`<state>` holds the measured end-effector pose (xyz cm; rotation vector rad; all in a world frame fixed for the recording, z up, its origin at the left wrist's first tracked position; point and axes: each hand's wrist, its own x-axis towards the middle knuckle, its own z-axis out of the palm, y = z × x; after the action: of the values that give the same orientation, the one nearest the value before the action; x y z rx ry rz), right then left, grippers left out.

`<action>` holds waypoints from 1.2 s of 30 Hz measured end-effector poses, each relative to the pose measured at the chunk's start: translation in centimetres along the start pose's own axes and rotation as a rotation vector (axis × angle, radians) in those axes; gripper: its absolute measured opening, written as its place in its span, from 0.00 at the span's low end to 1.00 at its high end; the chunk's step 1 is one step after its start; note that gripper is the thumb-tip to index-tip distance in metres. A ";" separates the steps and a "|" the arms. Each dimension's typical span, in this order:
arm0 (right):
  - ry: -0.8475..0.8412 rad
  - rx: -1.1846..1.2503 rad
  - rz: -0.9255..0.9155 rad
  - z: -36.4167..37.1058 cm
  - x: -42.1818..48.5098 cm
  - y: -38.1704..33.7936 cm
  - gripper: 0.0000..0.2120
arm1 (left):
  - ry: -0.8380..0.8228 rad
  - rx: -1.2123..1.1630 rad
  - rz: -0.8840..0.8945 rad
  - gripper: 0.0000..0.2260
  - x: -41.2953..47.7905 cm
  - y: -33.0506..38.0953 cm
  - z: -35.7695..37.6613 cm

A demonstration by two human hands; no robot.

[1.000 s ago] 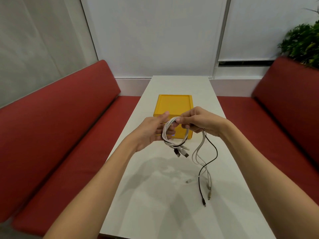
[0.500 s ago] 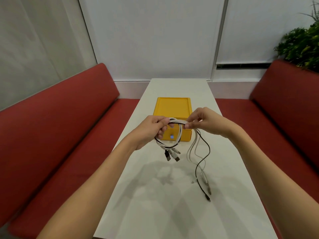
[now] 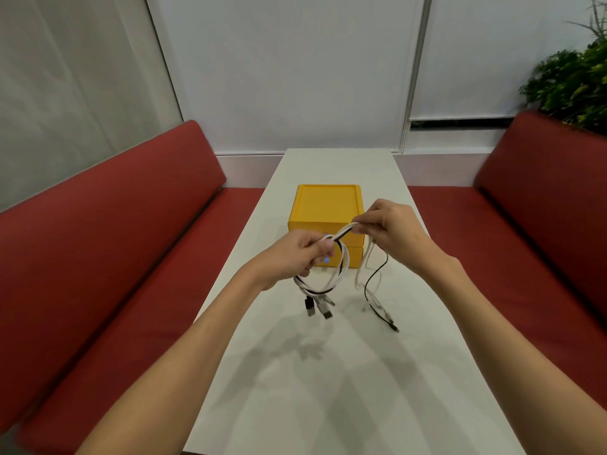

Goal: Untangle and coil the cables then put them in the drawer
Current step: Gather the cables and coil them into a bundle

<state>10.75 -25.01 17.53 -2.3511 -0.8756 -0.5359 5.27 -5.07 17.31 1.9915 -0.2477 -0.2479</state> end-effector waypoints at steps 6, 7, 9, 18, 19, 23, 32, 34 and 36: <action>0.078 0.328 0.292 1.8 -1.9 -0.7 0.05 | 0.059 -0.176 0.074 0.13 0.7 -0.3 0.3; 0.088 0.404 0.342 2.0 -2.2 -0.9 0.05 | 0.076 -0.198 0.078 0.13 0.8 -0.3 0.5; 0.100 0.601 0.445 2.4 -2.5 -1.3 0.05 | 0.115 -0.214 0.082 0.13 1.0 -0.5 0.8; 0.011 1.201 0.723 2.2 -3.8 -2.3 0.10 | 0.260 -0.071 0.133 0.13 1.9 -0.9 2.6; -0.003 1.205 0.718 2.3 -3.9 -2.4 0.09 | 0.274 -0.044 0.131 0.13 2.0 -1.0 2.7; 0.035 1.129 0.717 2.8 -4.2 -2.5 0.09 | 0.336 0.211 0.117 0.15 2.3 -1.5 3.1; 0.137 1.036 0.740 3.3 -4.0 -2.2 0.16 | 0.379 -0.049 0.054 0.13 1.7 -2.7 4.5; 0.176 0.779 0.638 3.4 -4.1 -2.5 0.14 | 0.425 -0.075 0.029 0.15 1.8 -2.9 4.5; 0.206 0.503 0.522 3.5 -4.4 -3.2 0.07 | 0.470 -0.045 0.023 0.15 1.9 -3.0 4.4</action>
<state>6.03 -22.83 13.67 -1.9074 -0.2375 -0.2868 6.00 -8.17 12.59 1.9382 0.0366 0.2289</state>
